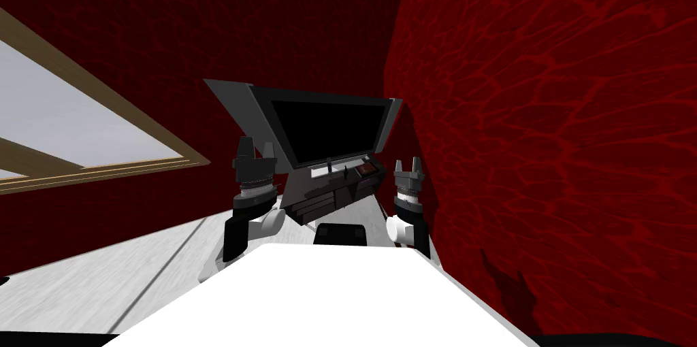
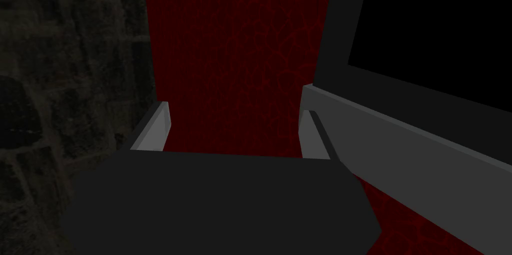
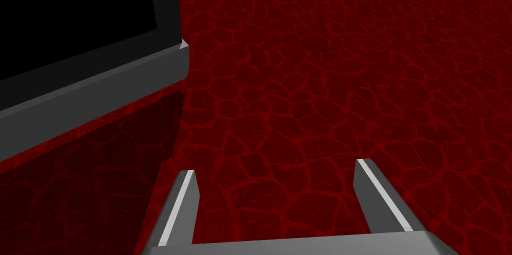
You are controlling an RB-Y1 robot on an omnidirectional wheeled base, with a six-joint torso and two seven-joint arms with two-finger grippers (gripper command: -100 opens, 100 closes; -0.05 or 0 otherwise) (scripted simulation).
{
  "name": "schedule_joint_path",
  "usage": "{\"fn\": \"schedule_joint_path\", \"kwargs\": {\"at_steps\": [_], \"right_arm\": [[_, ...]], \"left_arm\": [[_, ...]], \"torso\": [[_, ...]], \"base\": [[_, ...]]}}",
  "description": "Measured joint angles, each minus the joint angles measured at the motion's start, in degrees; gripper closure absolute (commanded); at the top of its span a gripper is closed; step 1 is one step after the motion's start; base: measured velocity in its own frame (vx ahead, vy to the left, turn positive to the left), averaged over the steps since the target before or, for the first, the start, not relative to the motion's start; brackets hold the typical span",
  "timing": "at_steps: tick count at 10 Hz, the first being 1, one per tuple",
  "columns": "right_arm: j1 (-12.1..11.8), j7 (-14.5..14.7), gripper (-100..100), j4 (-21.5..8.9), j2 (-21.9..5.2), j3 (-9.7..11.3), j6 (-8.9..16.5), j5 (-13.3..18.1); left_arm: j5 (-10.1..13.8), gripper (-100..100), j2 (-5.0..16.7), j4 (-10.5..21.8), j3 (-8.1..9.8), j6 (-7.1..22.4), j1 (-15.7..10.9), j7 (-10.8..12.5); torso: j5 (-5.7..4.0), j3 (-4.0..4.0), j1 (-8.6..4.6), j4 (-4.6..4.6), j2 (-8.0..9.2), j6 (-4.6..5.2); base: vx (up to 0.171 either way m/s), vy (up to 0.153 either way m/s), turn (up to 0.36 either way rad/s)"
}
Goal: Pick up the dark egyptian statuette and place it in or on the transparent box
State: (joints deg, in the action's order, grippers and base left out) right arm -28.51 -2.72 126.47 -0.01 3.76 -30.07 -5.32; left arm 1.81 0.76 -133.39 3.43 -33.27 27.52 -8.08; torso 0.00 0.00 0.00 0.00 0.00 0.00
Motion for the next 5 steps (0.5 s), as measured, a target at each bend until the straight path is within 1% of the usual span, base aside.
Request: {"fn": "schedule_joint_path", "kwargs": {"at_steps": [1,2,3,4,5], "right_arm": [[0.1,-0.1,-100,-0.3,-0.7,0.3,0.4,0.9],[0.9,-0.1,-100,-1.0,-1.2,0.7,1.4,2.1],[0.9,0.1,-100,-1.3,-1.7,1.6,2.3,3.5],[1.9,0.1,-100,-2.2,-2.4,1.9,3.5,5.0],[1.6,0.1,-100,-2.3,-3.1,2.9,4.7,6.7]], "left_arm": [[0.0,0,0.0,0.0,0.0,0.0,0.0,0.0],[0.0,0,0.0,0.0,0.0,0.0,0.0,0.0],[0.0,0,0.0,0.0,0.0,0.0,0.0,0.0],[0.0,0,0.0,0.0,0.0,0.0,0.0,0.0],[0.0,0,0.0,0.0,0.0,0.0,0.0,0.0]], "torso": [[-0.01,-0.01,-0.04,-0.01,-0.03,-0.01],[-0.02,-0.05,-0.07,-0.02,-0.09,-0.01],[-0.02,-0.06,-0.07,-0.03,-0.11,0.0],[-0.02,-0.07,-0.1,-0.03,-0.13,-0.01],[-0.03,-0.06,-0.12,-0.03,-0.1,0.0]], "base": [[0.024,-0.021,0.065],[0.029,-0.019,0.047],[0.028,-0.025,0.048],[0.024,-0.034,0.064],[0.027,-0.04,0.078]]}}
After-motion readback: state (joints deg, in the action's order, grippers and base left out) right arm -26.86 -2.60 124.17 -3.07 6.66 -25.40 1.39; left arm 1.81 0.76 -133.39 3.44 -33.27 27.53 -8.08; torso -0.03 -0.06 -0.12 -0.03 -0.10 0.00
